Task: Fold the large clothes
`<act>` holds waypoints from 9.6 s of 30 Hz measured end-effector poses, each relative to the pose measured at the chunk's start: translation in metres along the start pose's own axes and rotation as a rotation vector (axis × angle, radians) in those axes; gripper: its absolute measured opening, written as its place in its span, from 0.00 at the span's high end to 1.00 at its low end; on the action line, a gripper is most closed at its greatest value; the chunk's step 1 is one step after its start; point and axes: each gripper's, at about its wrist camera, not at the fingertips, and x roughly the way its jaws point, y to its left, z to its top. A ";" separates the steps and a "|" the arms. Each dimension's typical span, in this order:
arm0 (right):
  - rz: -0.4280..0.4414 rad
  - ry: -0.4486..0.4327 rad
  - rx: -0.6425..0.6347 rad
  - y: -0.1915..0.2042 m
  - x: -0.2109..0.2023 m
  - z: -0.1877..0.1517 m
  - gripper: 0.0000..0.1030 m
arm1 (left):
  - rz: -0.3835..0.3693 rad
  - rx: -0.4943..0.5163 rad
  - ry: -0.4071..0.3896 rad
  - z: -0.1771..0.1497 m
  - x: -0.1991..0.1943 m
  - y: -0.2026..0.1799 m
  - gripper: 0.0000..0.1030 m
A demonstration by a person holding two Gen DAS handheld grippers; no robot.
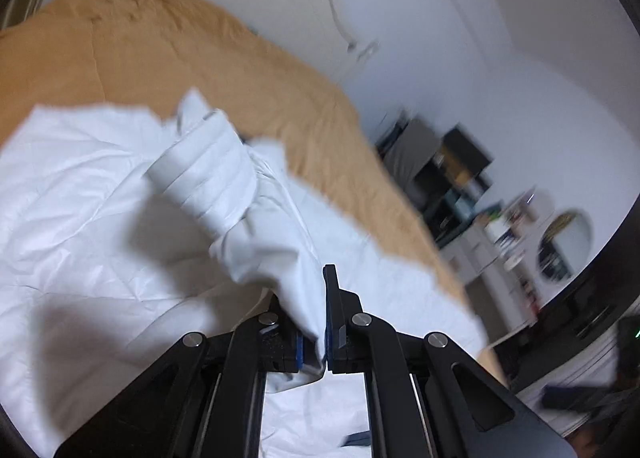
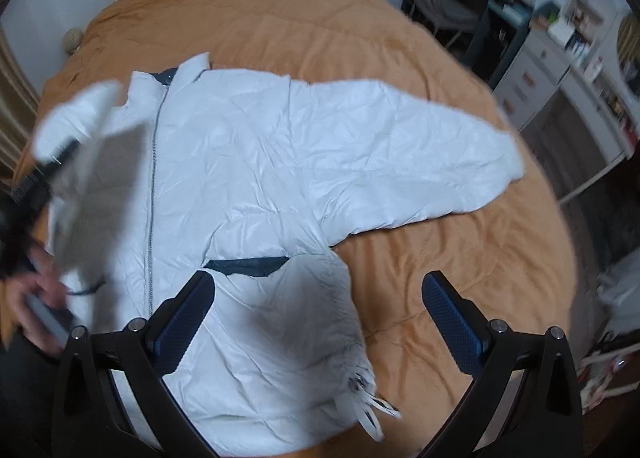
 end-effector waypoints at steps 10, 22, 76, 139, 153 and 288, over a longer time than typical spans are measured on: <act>0.307 0.198 -0.189 0.128 0.096 0.131 0.00 | 0.081 -0.082 0.153 -0.069 0.075 0.060 0.93; 0.230 0.469 -0.367 0.280 0.215 0.136 0.95 | 0.042 -0.109 0.164 -0.058 0.042 0.037 0.93; 0.174 -0.097 0.421 -0.193 0.156 0.045 0.12 | 0.547 0.197 0.105 -0.019 -0.023 0.095 0.23; 0.334 -0.188 -0.505 0.249 0.188 -0.030 0.86 | 0.518 0.255 0.659 0.099 0.109 -0.080 0.95; 0.341 -0.440 -0.607 0.213 0.078 -0.067 0.12 | 0.238 -0.118 0.400 0.122 -0.054 0.109 0.96; 0.154 0.111 -0.394 0.035 0.149 -0.110 0.00 | 0.325 -0.077 0.371 -0.065 -0.211 0.169 0.92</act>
